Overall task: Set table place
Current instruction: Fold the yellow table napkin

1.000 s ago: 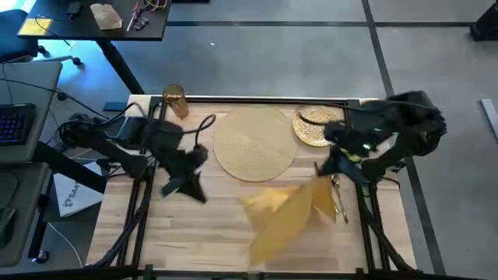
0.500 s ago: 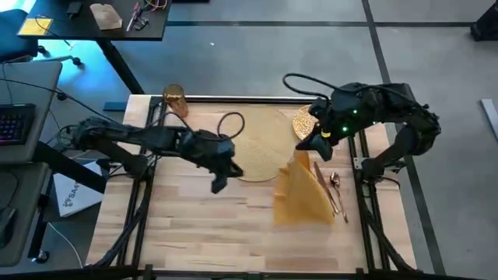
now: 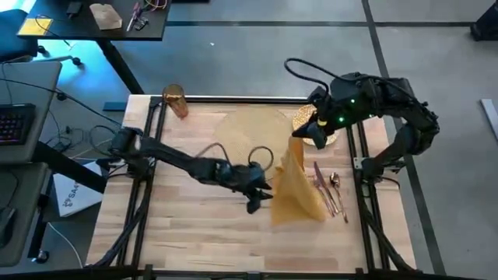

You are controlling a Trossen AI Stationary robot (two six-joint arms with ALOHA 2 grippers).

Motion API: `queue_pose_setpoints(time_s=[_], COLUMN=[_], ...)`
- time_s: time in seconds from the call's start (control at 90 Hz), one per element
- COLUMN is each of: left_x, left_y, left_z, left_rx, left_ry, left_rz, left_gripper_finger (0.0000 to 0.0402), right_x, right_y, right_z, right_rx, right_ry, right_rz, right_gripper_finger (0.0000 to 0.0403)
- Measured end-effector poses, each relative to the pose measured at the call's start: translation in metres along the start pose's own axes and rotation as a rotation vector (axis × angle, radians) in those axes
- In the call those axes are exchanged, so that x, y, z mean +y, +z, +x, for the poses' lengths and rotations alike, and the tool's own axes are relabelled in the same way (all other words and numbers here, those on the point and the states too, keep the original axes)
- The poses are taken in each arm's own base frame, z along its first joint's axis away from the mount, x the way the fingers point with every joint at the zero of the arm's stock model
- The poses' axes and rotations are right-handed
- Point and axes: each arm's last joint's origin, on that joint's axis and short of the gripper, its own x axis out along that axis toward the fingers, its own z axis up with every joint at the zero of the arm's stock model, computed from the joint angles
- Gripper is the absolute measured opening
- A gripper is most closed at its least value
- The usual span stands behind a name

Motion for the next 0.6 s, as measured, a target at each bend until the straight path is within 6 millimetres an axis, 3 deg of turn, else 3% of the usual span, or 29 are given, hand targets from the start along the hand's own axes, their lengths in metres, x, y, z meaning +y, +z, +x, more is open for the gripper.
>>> queue_pose_setpoints(time_s=[0.2,0.389,0.6], left_x=[0.009,0.013,0.011], left_y=[-0.034,-0.050,-0.045], left_z=[0.037,0.069,0.078], left_rx=[0.035,-0.046,0.003], left_ry=[0.061,0.036,0.121], left_rz=[-0.082,-0.032,-0.042], left_gripper_finger=[0.0147,0.0147,0.0147], right_x=[-0.001,-0.001,-0.001], right_y=[-0.001,-0.002,-0.003], right_z=[0.000,0.000,-0.002], right_rx=[0.036,0.042,0.061], right_ry=[0.025,0.028,0.042], right_rz=[-0.051,-0.077,-0.077], right_gripper_finger=[0.0000,0.0000,0.0000])
